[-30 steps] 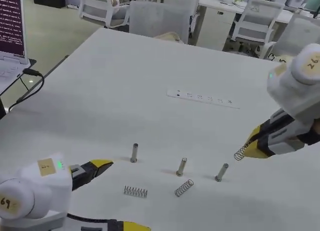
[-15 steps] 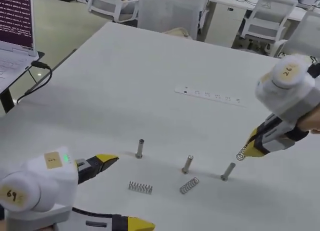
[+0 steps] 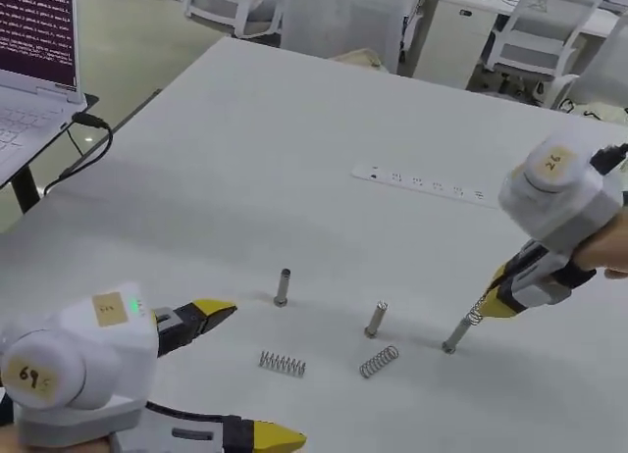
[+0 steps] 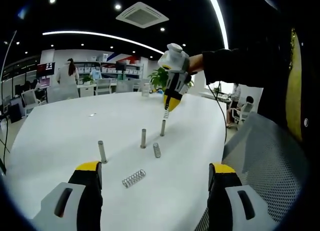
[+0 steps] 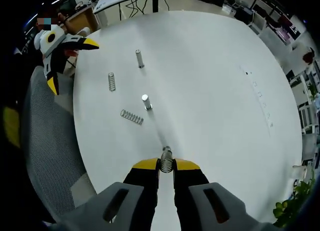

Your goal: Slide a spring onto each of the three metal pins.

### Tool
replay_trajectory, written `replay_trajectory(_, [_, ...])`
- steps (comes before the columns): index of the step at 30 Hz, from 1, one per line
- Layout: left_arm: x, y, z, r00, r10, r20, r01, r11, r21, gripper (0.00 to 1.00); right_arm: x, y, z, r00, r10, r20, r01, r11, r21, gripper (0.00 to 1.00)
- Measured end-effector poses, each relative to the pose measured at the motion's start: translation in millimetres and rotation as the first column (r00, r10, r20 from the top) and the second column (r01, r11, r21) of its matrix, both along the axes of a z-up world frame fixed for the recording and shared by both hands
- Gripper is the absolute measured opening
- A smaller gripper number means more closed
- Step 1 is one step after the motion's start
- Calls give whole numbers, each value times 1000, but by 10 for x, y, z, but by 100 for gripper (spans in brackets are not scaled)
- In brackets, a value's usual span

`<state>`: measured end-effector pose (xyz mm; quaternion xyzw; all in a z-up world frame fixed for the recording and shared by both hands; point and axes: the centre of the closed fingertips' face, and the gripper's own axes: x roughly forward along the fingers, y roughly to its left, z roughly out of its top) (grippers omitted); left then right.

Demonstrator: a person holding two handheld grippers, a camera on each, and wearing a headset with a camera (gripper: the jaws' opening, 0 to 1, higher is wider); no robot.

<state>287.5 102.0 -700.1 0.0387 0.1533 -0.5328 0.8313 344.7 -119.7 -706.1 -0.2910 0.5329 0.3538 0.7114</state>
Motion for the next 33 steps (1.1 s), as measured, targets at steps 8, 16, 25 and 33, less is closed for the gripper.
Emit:
replay_trajectory(8, [14, 4, -10, 1000, 3, -2, -3, 1000, 1, 86, 15, 4, -45, 1000, -10, -8, 10, 1000, 9, 8])
replay_trajectory(16, [16, 10, -22, 1000, 3, -6, -3, 1000, 4, 85, 25, 23, -83, 1000, -8, -18, 9, 1000, 11, 8])
replay_trajectory(25, [16, 7, -27, 1000, 2, -8, -2, 1000, 5, 84, 27, 7, -172, 1000, -8, -29, 8, 1000, 1, 8])
replay_trajectory(33, [13, 8, -30, 1000, 0, -10, 0, 1000, 11, 84, 46, 8, -310, 999, -28, -35, 29, 999, 15, 8])
